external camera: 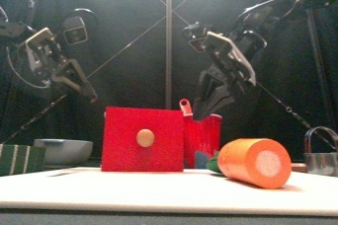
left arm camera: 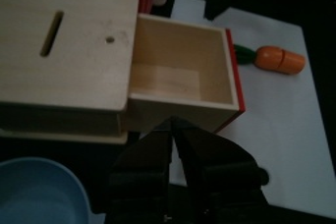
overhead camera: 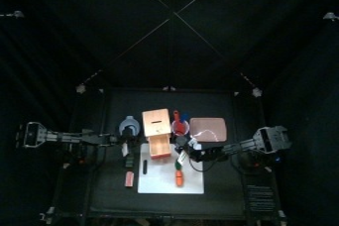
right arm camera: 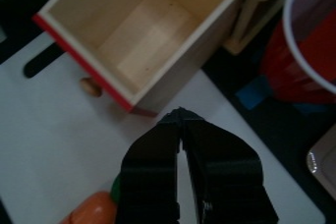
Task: Close drawer
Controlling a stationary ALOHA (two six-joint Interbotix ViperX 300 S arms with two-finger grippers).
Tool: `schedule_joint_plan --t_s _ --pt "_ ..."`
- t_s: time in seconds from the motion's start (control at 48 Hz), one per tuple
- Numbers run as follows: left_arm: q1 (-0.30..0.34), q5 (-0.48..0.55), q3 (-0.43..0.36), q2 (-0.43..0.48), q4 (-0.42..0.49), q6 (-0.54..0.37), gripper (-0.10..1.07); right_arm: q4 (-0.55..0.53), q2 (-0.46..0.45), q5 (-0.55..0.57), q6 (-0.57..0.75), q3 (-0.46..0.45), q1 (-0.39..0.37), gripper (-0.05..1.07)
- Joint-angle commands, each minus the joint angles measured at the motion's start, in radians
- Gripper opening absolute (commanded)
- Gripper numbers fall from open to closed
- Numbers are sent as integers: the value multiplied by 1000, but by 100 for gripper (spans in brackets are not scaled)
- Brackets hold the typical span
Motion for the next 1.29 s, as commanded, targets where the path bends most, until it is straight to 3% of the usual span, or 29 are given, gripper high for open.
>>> schedule_joint_plan --t_s 0.0,0.229,0.312,0.458,0.604,0.75,0.917,1.104,1.271 --pt "48 -3 -25 -32 34 2 52 -2 -43 -6 0 -9 31 24" --pt "265 28 -124 -34 84 -2 52 0 -44 -28 0 -26 109 24" --pt "345 87 -192 -31 84 2 52 -2 -35 -44 0 -43 129 24" --pt "419 225 -299 3 127 3 52 -2 -2 -64 0 -77 149 24" --pt "433 374 -410 86 179 5 52 -2 38 -86 -2 -115 152 24" --pt "431 549 -549 225 219 8 52 -2 84 -100 -2 -161 155 24" --pt "430 672 -710 397 262 95 52 8 123 -100 -2 -178 155 24" --pt "445 741 -831 531 221 215 52 11 144 -98 -2 -193 149 24" --pt "446 804 -911 643 126 341 52 0 169 -98 -2 -219 144 24"
